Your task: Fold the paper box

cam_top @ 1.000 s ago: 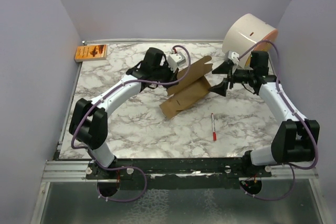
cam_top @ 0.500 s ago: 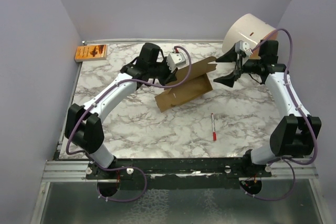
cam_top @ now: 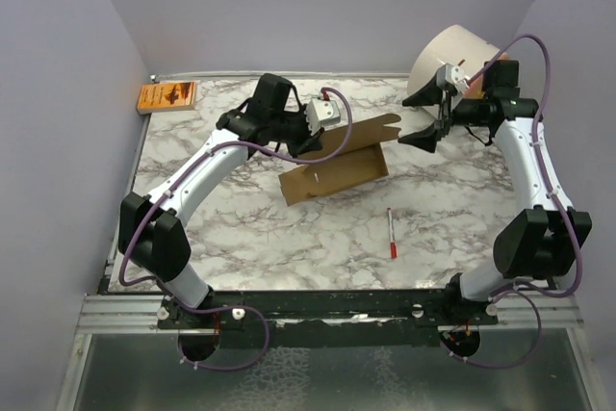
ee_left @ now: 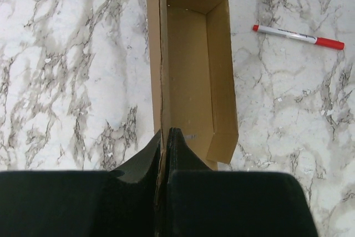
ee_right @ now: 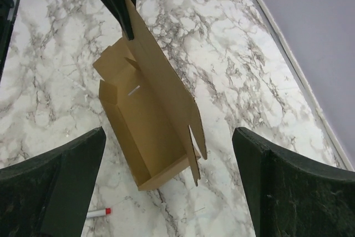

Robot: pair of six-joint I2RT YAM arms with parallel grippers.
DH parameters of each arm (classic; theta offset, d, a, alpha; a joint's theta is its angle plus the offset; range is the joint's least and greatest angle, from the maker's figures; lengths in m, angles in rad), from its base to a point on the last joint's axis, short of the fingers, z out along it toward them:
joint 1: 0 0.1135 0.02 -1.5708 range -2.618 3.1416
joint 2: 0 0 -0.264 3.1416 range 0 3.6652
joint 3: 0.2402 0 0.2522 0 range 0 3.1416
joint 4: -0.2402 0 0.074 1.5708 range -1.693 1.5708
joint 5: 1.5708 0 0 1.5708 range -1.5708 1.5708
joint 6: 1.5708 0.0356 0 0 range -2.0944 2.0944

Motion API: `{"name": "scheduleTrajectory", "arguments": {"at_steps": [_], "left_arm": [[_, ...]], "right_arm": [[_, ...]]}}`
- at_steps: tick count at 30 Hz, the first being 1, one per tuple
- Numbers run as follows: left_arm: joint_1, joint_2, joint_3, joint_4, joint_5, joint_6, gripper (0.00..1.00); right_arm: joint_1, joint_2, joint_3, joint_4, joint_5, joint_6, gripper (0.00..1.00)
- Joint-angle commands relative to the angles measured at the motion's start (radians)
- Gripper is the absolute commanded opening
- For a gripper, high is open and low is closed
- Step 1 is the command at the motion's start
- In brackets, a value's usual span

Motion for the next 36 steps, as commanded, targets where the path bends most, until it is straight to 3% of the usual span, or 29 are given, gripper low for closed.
{"name": "scheduleTrajectory", "arguments": {"at_steps": [1,8,25,30,36], "left_arm": [[0.003,-0.025,0.013,-0.022,0.066,0.042,0.0],[-0.002,-0.031,-0.009,0.001,0.121,0.039,0.0],[-0.037,-0.031,-0.031,0.002,0.123,0.045,0.0],[-0.043,-0.027,-0.034,0.004,0.12,0.046,0.0],[-0.047,-0.024,-0.03,0.002,0.119,0.048,0.0]], "right_arm": [[-0.004,0.02,0.034,-0.158,-0.007,-0.1,0.99],[0.025,0.116,0.041,-0.324,-0.048,-0.275,1.0],[0.083,0.131,-0.008,-0.335,-0.019,-0.431,1.0],[0.087,0.157,0.012,-0.369,-0.01,-0.456,0.9],[0.091,0.156,0.023,-0.365,-0.021,-0.443,0.68]]}}
